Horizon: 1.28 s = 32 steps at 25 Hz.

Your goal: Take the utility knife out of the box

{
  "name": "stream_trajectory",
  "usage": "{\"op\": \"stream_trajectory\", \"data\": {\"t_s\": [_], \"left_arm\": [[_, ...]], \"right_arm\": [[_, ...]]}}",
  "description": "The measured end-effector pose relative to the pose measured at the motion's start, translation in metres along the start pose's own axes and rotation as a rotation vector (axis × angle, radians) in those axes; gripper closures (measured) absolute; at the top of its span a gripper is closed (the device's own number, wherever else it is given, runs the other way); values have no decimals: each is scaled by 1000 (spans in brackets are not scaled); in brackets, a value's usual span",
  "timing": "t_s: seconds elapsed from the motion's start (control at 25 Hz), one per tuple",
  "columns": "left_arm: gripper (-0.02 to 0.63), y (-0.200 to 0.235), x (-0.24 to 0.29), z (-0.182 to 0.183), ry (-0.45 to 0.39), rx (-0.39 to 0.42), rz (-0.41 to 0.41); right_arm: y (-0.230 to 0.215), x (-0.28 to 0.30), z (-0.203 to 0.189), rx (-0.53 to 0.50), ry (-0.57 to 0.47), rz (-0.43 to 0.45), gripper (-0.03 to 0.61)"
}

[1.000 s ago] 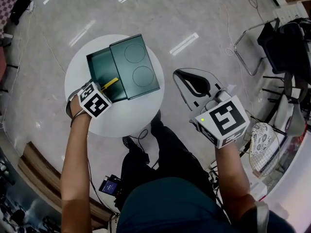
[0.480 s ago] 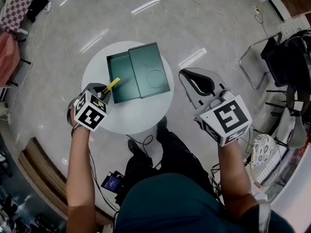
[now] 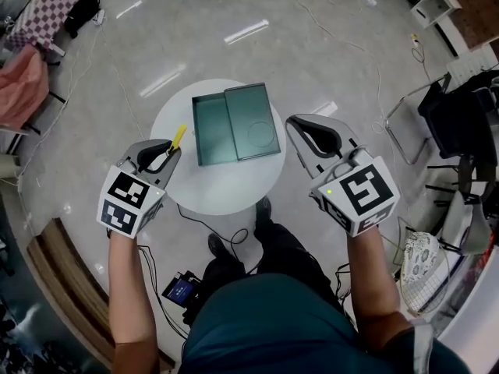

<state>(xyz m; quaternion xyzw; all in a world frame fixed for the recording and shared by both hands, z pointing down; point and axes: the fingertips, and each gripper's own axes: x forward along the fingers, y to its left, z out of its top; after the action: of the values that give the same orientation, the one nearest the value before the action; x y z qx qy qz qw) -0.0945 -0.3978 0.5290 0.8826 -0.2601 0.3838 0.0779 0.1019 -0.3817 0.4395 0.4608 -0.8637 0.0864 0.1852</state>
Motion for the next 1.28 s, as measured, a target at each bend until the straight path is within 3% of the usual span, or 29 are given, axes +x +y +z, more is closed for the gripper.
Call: {"op": "stream_trajectory", "data": {"t_s": [0.2, 0.44, 0.68, 1.0, 1.28], "left_arm": [[535, -20, -58, 43, -160, -93, -29], [534, -27, -142, 64, -289, -105, -16], [535, -51, -204, 66, -363, -102, -1], [535, -80, -266, 72, -441, -95, 23], [535, -91, -302, 60, -453, -94, 30]], "right_arm": [[9, -25, 32, -36, -37, 7, 540], [52, -45, 80, -66, -54, 11, 540], [98, -69, 111, -118, -82, 22, 540], [156, -103, 150, -226, -177, 103, 541], [191, -117, 168, -248, -185, 115, 541]]}}
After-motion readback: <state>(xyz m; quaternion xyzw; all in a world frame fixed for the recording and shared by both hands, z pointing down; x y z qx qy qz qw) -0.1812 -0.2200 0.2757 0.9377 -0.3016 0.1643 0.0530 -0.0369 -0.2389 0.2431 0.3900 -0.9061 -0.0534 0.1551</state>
